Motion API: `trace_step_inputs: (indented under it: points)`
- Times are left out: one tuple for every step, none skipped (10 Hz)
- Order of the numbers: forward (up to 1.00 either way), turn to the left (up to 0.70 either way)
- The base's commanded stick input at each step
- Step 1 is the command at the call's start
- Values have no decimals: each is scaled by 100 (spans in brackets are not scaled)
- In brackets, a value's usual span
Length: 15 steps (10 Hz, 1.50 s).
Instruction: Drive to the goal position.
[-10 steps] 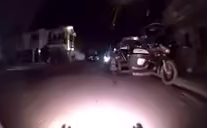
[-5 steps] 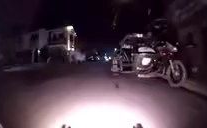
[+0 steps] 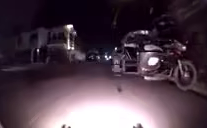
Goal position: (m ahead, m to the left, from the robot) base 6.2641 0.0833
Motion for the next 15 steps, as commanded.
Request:
trace_step_inputs:
  points:
    - [60, 0]
    - [60, 0]
    - [60, 0]
    - [60, 0]
    - [60, 0]
    - [60, 0]
    - [60, 0]
    - [60, 0]
    - [60, 0]
    - [60, 0]
    - [60, 0]
    - [60, 0]
    - [60, 0]
    - [60, 0]
    - [60, 0]
